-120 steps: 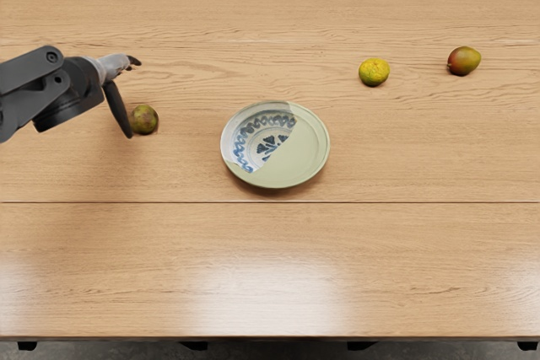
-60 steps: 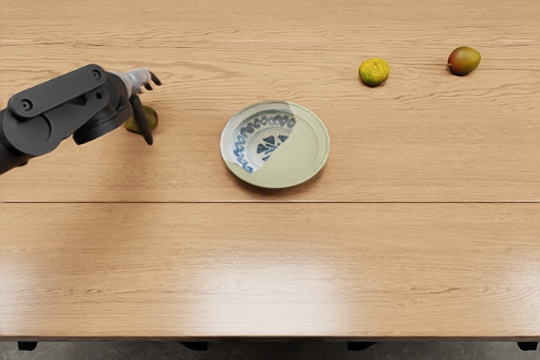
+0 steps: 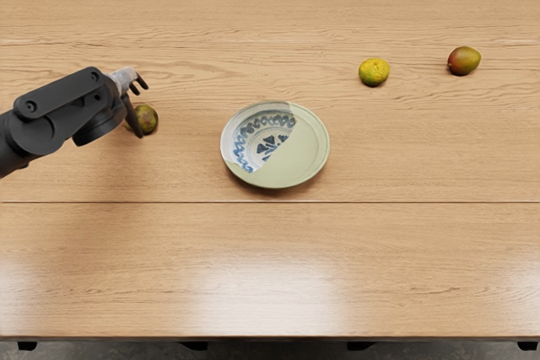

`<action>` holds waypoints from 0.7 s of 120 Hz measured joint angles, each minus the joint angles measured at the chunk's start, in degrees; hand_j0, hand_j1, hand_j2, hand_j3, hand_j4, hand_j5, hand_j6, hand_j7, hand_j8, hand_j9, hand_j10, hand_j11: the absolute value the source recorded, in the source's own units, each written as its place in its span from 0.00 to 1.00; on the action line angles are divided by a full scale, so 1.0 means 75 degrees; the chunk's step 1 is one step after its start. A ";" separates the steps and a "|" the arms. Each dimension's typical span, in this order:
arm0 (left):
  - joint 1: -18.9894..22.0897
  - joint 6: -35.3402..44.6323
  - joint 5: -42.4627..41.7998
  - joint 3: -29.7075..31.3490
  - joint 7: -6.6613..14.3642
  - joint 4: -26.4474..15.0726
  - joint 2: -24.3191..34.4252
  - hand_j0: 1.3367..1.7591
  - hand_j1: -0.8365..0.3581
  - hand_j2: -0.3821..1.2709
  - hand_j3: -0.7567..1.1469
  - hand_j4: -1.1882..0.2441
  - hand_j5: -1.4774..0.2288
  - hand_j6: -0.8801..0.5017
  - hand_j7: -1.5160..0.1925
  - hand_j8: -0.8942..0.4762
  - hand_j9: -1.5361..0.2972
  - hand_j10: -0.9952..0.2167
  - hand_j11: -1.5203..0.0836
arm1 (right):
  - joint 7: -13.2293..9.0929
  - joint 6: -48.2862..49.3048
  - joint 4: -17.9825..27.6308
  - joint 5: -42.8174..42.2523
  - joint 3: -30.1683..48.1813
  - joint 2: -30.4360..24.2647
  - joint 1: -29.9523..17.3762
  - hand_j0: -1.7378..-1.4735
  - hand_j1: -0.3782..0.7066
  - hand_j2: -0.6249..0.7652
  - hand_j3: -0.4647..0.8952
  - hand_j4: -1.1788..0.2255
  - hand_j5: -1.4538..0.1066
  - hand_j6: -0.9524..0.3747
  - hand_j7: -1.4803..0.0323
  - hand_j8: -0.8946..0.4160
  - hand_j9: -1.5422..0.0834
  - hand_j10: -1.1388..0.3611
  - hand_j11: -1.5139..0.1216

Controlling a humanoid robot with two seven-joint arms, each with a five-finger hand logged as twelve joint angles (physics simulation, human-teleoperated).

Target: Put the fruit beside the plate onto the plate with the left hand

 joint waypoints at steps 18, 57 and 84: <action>0.0011 0.0007 -0.0006 0.0004 0.0000 0.0006 -0.0093 0.76 0.66 0.27 0.40 0.59 0.61 0.39 0.63 0.40 0.60 0.54 0.68 | 0.0000 0.0000 0.0000 0.0000 -0.0003 0.0000 0.0007 0.30 0.03 0.45 0.34 0.84 0.93 0.72 0.98 0.68 0.95 0.76 0.93; 0.0060 0.0004 -0.0013 0.0010 0.0000 0.0285 -0.0215 0.76 0.60 0.28 0.40 0.55 0.57 0.35 0.59 0.36 0.56 0.50 0.63 | 0.0000 0.0000 -0.0001 0.0000 -0.0003 0.0000 0.0027 0.30 0.03 0.45 0.34 0.84 0.93 0.72 0.98 0.68 0.95 0.76 0.93; 0.0060 -0.0040 -0.0019 0.0007 0.0000 0.0320 -0.0307 0.76 0.56 0.28 0.40 0.53 0.53 0.32 0.56 0.34 0.53 0.46 0.59 | 0.0000 0.0000 -0.0001 0.0000 -0.0003 0.0000 0.0037 0.30 0.03 0.45 0.34 0.84 0.93 0.72 0.98 0.68 0.95 0.76 0.93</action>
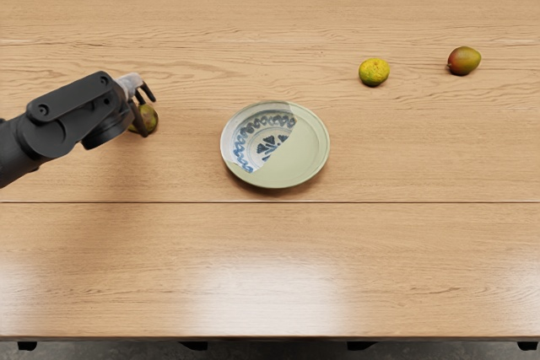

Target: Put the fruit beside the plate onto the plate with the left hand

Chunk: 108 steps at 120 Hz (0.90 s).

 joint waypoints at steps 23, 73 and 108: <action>0.0000 -0.0019 -0.0011 0.0001 -0.0001 0.0003 -0.0002 0.76 0.53 0.29 0.40 0.50 0.50 0.30 0.52 0.31 0.50 0.43 0.56 | 0.0000 0.0000 0.0000 0.0000 -0.0001 0.0000 0.0006 0.30 0.03 0.45 0.34 0.84 0.93 0.72 0.98 0.68 0.95 0.76 0.93; 0.0000 -0.0081 -0.0032 -0.0009 0.0000 0.0004 -0.0002 0.75 0.48 0.33 0.40 0.44 0.44 0.30 0.46 0.29 0.43 0.37 0.49 | 0.0000 0.0000 0.0000 0.0000 0.0010 0.0000 0.0031 0.30 0.03 0.45 0.34 0.84 0.93 0.72 0.98 0.68 0.95 0.76 0.93; 0.0000 -0.0132 -0.0096 -0.0021 -0.0002 0.0004 -0.0003 0.75 0.45 0.38 0.40 0.39 0.41 0.33 0.42 0.32 0.40 0.39 0.44 | 0.0000 -0.0002 0.0000 0.0000 0.0003 0.0000 0.0042 0.30 0.03 0.45 0.34 0.84 0.93 0.72 0.98 0.68 0.95 0.76 0.93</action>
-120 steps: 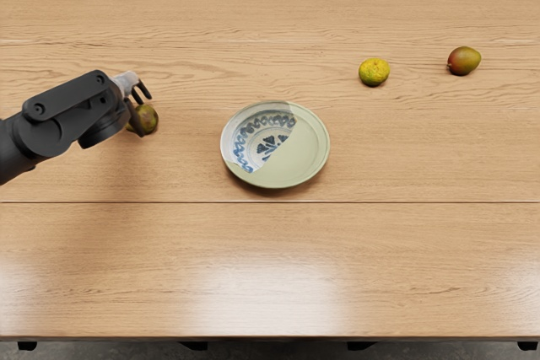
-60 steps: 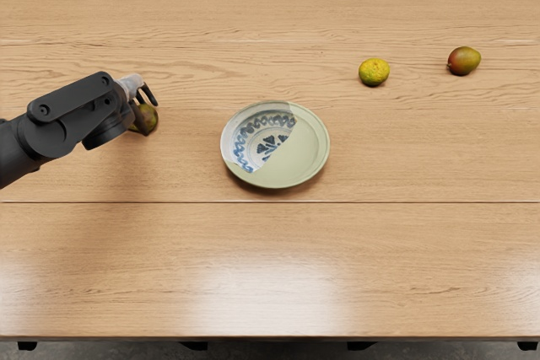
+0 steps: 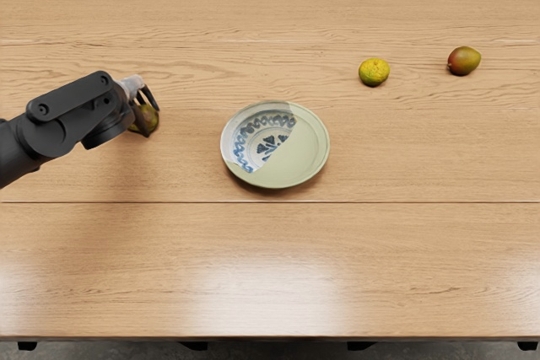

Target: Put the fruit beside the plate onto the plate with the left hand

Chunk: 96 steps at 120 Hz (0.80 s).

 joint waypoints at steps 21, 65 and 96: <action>-0.0012 -0.0010 -0.0176 0.0004 -0.0002 -0.0007 0.0002 0.75 0.48 0.37 0.40 0.36 0.37 0.32 0.38 0.30 0.36 0.37 0.39 | 0.0000 0.0001 0.0000 0.0000 0.0001 0.0000 0.0009 0.30 0.03 0.45 0.34 0.84 0.93 0.72 0.98 0.68 0.95 0.76 0.93; -0.0096 -0.0214 -0.0921 -0.0064 -0.0002 -0.0415 0.0342 0.75 0.49 0.45 0.40 0.35 0.30 0.31 0.32 0.30 0.30 0.34 0.33 | 0.0000 0.0002 0.0000 0.0000 0.0002 0.0000 0.0012 0.30 0.03 0.45 0.34 0.84 0.93 0.72 0.98 0.68 0.95 0.76 0.93; -0.0508 -0.0714 -0.1545 -0.0119 0.0006 -0.0496 0.0600 0.75 0.41 0.56 0.40 0.37 0.26 0.36 0.28 0.34 0.28 0.31 0.31 | 0.0000 0.0002 0.0000 0.0000 0.0002 0.0000 0.0044 0.30 0.03 0.45 0.34 0.84 0.93 0.72 0.98 0.68 0.95 0.76 0.93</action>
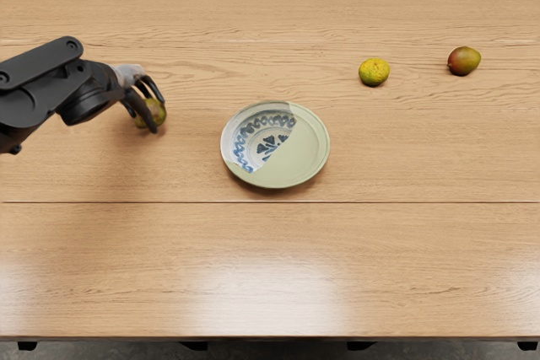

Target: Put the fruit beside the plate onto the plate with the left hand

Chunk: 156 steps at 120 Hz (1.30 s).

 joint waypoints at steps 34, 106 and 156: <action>-0.0450 -0.0607 -0.0611 -0.0011 -0.0001 -0.0008 0.0059 0.75 0.39 0.59 0.40 0.38 0.23 0.37 0.26 0.35 0.27 0.30 0.30 | 0.0000 0.0000 0.0020 -0.0002 -0.0003 0.0000 0.0047 0.30 0.03 0.45 0.34 0.84 0.93 0.72 0.98 0.68 0.95 0.76 0.93; -0.1263 -0.2103 -0.1927 -0.0359 0.0001 -0.0010 -0.0356 0.75 0.37 0.61 0.40 0.42 0.17 0.41 0.22 0.38 0.24 0.26 0.27 | 0.0000 0.0008 0.0121 -0.0012 -0.0020 0.0000 0.0197 0.30 0.03 0.45 0.34 0.84 0.93 0.72 0.98 0.68 0.95 0.76 0.93; -0.1509 -0.2332 -0.2105 -0.0778 -0.0001 -0.0003 -0.1399 0.75 0.36 0.64 0.40 0.37 0.15 0.41 0.22 0.38 0.23 0.14 0.25 | 0.0000 0.0012 0.0244 -0.0012 -0.0019 0.0000 0.0290 0.30 0.03 0.45 0.34 0.84 0.93 0.72 0.98 0.68 0.95 0.76 0.93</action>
